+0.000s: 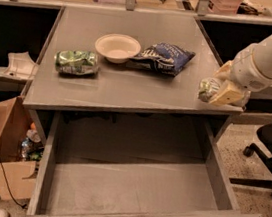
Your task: Pick 7up can from top drawer and place on counter
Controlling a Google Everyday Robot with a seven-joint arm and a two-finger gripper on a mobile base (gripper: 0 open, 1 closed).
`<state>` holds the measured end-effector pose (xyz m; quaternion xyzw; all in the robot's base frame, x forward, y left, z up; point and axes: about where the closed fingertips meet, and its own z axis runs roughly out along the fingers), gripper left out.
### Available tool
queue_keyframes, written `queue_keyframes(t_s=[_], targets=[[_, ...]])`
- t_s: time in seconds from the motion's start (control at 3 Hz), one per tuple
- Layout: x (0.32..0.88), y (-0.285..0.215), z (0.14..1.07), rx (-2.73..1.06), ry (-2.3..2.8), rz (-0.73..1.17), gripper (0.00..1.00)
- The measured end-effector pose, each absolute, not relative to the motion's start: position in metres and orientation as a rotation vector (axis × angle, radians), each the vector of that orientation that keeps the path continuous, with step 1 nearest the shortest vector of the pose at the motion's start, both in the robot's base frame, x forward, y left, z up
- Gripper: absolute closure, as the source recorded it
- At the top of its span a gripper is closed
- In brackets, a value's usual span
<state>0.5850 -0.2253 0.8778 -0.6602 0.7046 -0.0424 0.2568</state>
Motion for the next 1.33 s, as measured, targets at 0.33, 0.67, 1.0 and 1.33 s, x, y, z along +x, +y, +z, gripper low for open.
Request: queue_keyframes(t_s=[0.33,0.67,1.0,1.33], targets=[[0.585,-0.225,0.878,-1.792,1.911,-0.115,1.00],[0.593,-0.229,0.877,-1.774,1.903,-0.087,1.00],[0.627,-0.231,0.878,-1.788,1.862,-0.050,1.00],[0.651,-0.227,0.888,-1.800,1.823,-0.046,1.00]])
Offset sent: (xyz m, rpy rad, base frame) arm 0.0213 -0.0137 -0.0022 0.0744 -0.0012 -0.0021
